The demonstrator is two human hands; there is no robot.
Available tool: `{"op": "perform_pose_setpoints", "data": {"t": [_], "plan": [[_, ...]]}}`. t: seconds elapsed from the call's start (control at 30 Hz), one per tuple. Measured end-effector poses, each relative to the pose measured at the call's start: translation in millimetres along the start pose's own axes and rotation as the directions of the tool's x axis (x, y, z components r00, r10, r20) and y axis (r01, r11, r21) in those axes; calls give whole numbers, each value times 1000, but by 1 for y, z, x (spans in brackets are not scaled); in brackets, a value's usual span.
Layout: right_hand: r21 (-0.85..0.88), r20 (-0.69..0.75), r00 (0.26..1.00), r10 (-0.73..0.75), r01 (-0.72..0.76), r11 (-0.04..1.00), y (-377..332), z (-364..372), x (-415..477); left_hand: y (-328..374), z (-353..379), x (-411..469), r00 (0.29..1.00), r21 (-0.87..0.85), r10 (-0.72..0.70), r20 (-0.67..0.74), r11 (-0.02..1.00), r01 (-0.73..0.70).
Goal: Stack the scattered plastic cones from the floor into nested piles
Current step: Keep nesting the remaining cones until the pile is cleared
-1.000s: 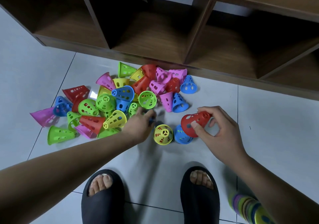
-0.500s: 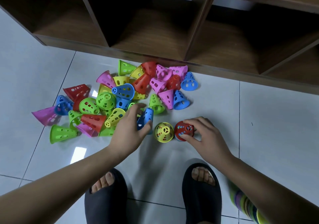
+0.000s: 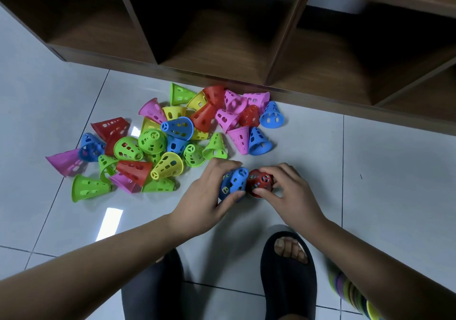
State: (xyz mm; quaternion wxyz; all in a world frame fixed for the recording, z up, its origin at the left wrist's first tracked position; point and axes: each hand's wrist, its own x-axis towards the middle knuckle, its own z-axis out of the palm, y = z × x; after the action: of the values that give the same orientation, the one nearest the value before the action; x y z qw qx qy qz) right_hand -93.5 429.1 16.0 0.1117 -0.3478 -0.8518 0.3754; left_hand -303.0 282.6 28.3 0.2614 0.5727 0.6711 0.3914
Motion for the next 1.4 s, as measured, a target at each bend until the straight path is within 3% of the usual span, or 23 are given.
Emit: {"op": "perform_pose_setpoints", "data": {"t": [0.13, 0.33, 0.5, 0.63, 0.87, 1.03, 1.17, 1.27, 1.4], "plan": [[13, 7, 1000, 19, -19, 1000, -2, 2, -3, -16, 6, -4, 996, 102, -1, 88, 995, -8], [57, 34, 999, 19, -21, 998, -15, 7, 9, -35, -6, 3, 998, 258, -19, 52, 966, 5], [59, 95, 995, -21, 15, 998, -20, 3, 20, -37, -22, -3, 996, 234, -25, 86, 972, 4], [-18, -6, 999, -51, 51, 999, -13, -11, 36, -43, -39, -3, 991, 202, -137, -7, 970, 136], [-200, -83, 988, 127, -141, 970, 23, -6, 96, -77, -73, -4, 949, 428, -226, -219, 852, 301], [-280, 31, 952, 304, -284, 917, 32, 8, 123, -92, -81, -25, 932, 583, -304, -199, 727, 362], [-211, 45, 912, 408, -390, 896, 29, 16, 133, -102, -80, -32, 914, 680, -383, -137, 634, 367], [-156, 70, 871, 486, -472, 868, 24, 12, 134, -104, -81, -31, 928, 659, -340, -150, 666, 351], [-113, 119, 805, 582, -571, 813, 27, 4, 129, -99, -87, -27, 935, 497, -288, -205, 792, 353]]}}
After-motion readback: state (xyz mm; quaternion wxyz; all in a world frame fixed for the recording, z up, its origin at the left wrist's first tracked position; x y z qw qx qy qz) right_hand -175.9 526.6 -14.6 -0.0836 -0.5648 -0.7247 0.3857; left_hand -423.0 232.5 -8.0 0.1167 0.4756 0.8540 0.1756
